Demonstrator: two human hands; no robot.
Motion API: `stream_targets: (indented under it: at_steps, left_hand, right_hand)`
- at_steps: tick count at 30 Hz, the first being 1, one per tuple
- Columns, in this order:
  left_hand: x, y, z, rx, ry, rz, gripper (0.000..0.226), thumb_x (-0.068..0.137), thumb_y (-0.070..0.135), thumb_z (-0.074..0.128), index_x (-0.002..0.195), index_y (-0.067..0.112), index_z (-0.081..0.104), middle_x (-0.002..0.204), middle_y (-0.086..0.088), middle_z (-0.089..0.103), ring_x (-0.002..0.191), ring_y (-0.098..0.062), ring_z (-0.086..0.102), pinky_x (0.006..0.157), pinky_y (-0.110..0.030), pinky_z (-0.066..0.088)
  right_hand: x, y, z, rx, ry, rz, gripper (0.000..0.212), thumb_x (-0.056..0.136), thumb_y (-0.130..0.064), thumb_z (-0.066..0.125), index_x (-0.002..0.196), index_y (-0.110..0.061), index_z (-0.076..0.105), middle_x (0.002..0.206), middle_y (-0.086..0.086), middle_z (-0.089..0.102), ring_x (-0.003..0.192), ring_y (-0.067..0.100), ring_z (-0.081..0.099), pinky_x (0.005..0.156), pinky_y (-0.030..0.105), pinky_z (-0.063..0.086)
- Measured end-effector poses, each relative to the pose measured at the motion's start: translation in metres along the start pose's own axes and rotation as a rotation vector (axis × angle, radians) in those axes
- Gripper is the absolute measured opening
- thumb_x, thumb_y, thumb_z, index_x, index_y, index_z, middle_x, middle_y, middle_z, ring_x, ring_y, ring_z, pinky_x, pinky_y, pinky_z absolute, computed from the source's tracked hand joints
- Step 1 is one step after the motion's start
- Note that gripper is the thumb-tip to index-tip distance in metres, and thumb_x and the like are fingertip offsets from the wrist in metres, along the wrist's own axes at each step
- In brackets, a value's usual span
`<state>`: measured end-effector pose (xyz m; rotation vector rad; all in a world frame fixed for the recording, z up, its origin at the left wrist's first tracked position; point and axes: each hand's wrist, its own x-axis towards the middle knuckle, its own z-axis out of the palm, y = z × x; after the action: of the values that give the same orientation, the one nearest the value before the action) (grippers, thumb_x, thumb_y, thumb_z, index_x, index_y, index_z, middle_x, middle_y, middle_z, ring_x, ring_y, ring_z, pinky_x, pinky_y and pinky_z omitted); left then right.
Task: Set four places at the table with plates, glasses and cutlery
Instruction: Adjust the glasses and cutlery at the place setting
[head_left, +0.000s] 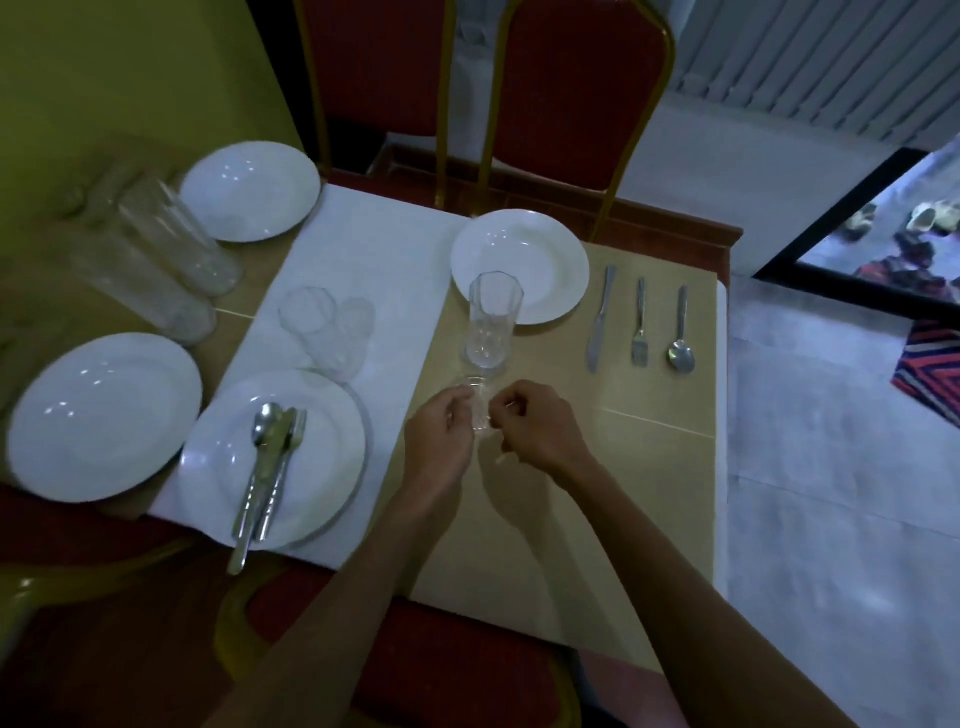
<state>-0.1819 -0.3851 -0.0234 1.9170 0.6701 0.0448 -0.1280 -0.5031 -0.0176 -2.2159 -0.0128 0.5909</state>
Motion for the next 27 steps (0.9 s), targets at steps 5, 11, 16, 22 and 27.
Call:
stream_targets:
  at_steps: [5, 11, 16, 22, 27]
  left_hand:
    - [0.033, -0.01, -0.073, -0.103, 0.323, 0.068, 0.034, 0.09, 0.004, 0.052, 0.12, 0.018, 0.062, 0.12, -0.003, 0.059, 0.1, -0.014, 0.06, 0.083, -0.018, 0.047]
    - [0.09, -0.029, -0.143, -0.066, 0.486, -0.032, 0.051, 0.081, 0.001, 0.05, 0.132, 0.006, 0.049, 0.131, -0.017, 0.048, 0.109, -0.033, 0.056, 0.095, -0.038, 0.048]
    - [0.098, -0.03, -0.162, 0.111, 0.015, -0.02, 0.052, 0.093, -0.001, 0.045, 0.144, 0.01, 0.045, 0.14, -0.013, 0.054, 0.125, -0.03, 0.054, 0.09, -0.022, 0.038]
    - [0.074, -0.011, -0.14, 0.102, -0.081, 0.076, 0.055, 0.097, 0.002, 0.044, 0.149, 0.02, 0.036, 0.141, -0.008, 0.053, 0.126, -0.027, 0.054, 0.095, -0.028, 0.043]
    - [0.037, 0.01, -0.106, 0.08, -0.246, 0.229, 0.059, 0.099, 0.004, 0.042, 0.151, 0.031, 0.032, 0.144, 0.001, 0.051, 0.126, -0.018, 0.052, 0.089, -0.021, 0.04]
  right_hand:
    - [0.018, -0.073, 0.04, 0.048, -0.098, -0.079, 0.016, 0.094, -0.021, 0.058, 0.101, -0.01, 0.067, 0.089, 0.005, 0.073, 0.069, 0.02, 0.074, 0.051, 0.024, 0.054]
    - [0.048, -0.137, 0.093, -0.022, -0.184, -0.099, 0.05, 0.09, -0.018, 0.06, 0.139, -0.015, 0.05, 0.1, 0.005, 0.064, 0.1, 0.029, 0.069, 0.091, 0.044, 0.057]
    - [0.051, -0.149, 0.119, -0.148, -0.157, -0.15, 0.064, 0.098, -0.026, 0.058, 0.155, -0.013, 0.031, 0.154, 0.013, 0.043, 0.139, 0.03, 0.043, 0.114, 0.037, 0.035]
    - [0.021, -0.128, 0.097, -0.105, 0.017, -0.205, 0.053, 0.1, -0.039, 0.056, 0.146, -0.014, 0.046, 0.142, 0.008, 0.058, 0.125, 0.027, 0.058, 0.098, 0.032, 0.042]
    - [-0.033, -0.092, 0.049, -0.002, 0.241, -0.166, 0.05, 0.097, -0.035, 0.063, 0.144, -0.022, 0.049, 0.136, -0.003, 0.063, 0.107, 0.017, 0.067, 0.085, 0.024, 0.045]
